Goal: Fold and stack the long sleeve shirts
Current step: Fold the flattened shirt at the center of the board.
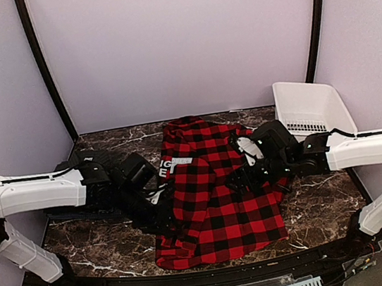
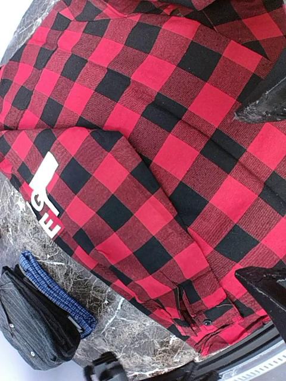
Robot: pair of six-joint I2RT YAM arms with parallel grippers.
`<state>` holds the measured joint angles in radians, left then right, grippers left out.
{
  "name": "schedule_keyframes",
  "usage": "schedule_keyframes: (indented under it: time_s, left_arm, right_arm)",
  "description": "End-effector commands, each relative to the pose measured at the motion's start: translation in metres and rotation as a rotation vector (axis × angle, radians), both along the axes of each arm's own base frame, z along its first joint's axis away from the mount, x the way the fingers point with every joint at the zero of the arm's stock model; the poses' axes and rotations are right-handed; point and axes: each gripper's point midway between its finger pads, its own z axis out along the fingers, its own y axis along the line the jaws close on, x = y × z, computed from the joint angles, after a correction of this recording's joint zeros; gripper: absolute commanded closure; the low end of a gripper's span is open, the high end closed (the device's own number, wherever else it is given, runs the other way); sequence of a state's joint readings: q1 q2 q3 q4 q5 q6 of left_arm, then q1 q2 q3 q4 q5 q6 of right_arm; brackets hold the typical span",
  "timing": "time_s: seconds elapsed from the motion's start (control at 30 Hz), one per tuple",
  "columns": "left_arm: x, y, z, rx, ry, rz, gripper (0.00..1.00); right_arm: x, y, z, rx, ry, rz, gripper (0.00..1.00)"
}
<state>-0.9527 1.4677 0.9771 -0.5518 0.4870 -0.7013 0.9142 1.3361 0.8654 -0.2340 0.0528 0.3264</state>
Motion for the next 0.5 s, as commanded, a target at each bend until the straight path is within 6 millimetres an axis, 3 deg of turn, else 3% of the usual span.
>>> schedule_keyframes:
  time_s: [0.0,0.13,0.47]
  left_arm:
    - [0.024,0.026,-0.007,0.102,-0.064,0.109,0.67]
    - [0.033,0.034,-0.033,0.153,-0.053,0.177,0.77]
    - [0.027,0.044,-0.083,0.205,0.012,0.248,0.75]
  right_arm:
    - [0.005,0.004,0.017,0.043,-0.031,0.002,0.21]
    - [0.002,0.011,0.018,0.071,-0.012,0.027,0.21]
    - [0.0,0.009,0.013,0.074,-0.003,0.019,0.22]
